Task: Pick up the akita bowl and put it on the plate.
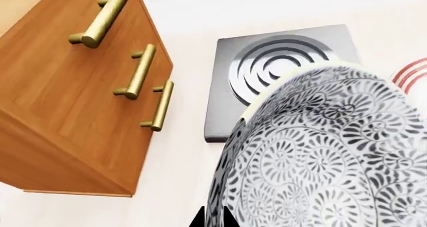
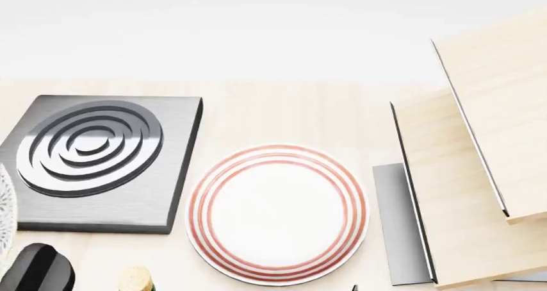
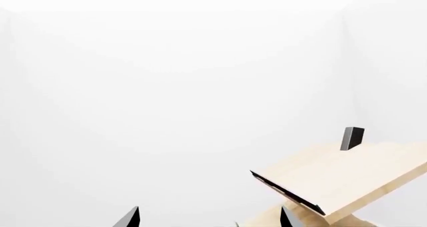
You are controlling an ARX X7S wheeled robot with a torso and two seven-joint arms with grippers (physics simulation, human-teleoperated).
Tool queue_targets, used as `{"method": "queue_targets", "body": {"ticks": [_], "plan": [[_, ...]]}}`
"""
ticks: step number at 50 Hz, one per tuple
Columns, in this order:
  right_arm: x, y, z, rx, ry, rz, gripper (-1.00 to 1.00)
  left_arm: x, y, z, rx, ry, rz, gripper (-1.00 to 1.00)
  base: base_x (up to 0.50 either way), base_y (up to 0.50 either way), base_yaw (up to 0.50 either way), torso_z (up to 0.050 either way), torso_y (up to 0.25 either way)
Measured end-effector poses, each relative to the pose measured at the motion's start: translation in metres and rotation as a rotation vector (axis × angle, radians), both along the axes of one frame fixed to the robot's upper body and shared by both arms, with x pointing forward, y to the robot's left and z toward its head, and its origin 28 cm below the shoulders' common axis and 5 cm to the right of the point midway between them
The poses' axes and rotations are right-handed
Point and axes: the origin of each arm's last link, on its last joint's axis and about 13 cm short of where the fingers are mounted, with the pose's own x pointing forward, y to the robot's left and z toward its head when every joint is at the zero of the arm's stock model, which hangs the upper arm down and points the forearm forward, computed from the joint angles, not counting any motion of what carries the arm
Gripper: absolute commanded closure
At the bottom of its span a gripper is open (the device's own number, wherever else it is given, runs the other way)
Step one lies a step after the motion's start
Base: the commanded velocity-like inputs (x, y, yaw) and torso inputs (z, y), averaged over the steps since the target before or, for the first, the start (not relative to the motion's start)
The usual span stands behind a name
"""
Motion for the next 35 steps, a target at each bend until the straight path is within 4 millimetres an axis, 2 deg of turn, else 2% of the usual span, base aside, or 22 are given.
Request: {"method": "queue_targets", "body": {"ticks": [18, 35], "plan": [[0.002, -0.001, 0.001, 0.0, 0.002, -0.005, -1.0, 0.012, -0.002, 0.02, -0.043, -0.128, 0.027, 1.0, 0.0, 0.0, 0.0, 0.0, 0.0], [0.003, -0.001, -0.001, 0.0, 0.008, -0.008, -1.0, 0.039, -0.003, 0.022, -0.234, -0.198, 0.035, 1.0, 0.0, 0.0, 0.0, 0.0, 0.0]]}}
